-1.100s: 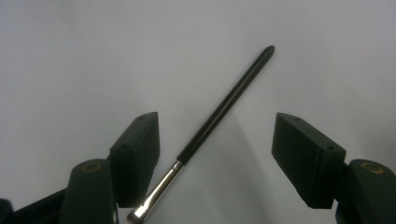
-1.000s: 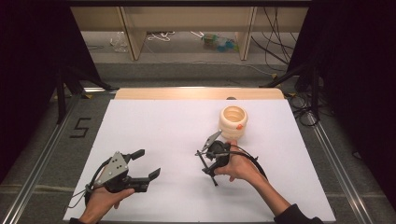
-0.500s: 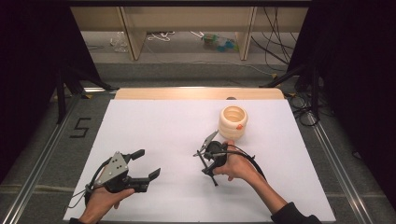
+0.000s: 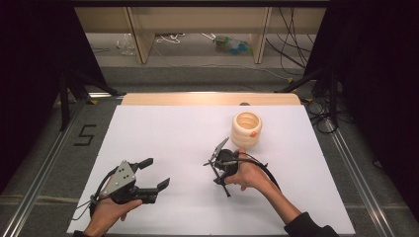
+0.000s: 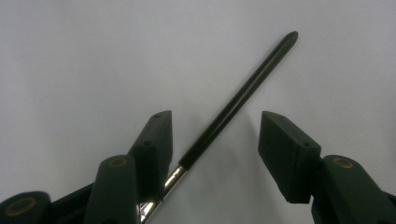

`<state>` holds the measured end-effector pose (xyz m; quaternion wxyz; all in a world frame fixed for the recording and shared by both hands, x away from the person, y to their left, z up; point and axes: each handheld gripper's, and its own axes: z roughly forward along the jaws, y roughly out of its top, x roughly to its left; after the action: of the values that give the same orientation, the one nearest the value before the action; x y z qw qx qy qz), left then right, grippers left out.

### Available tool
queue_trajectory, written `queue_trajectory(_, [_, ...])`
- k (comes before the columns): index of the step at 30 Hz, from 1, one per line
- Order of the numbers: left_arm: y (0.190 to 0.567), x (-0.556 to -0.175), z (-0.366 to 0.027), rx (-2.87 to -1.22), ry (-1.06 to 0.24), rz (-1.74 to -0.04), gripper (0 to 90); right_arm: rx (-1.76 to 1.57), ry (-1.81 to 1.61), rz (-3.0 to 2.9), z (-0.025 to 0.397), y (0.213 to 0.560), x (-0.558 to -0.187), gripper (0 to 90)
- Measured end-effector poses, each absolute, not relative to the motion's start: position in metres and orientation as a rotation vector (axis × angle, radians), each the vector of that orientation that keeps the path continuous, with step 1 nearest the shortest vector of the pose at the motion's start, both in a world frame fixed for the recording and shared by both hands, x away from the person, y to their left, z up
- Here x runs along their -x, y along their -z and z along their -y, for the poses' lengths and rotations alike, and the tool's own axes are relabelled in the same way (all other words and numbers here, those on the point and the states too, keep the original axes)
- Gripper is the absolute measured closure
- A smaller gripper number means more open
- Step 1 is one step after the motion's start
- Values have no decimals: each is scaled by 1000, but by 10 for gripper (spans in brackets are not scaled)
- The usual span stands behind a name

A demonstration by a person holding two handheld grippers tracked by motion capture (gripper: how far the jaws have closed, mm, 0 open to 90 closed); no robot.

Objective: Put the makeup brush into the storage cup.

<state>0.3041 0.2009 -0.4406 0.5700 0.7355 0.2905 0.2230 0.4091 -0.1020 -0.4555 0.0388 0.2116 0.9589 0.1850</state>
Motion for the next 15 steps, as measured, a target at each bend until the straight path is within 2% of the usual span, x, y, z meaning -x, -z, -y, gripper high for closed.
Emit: queue_trajectory(15, [441,-304,-201,-1738,-525,-685,161,-640,-508,-2968,99,460,-412,549])
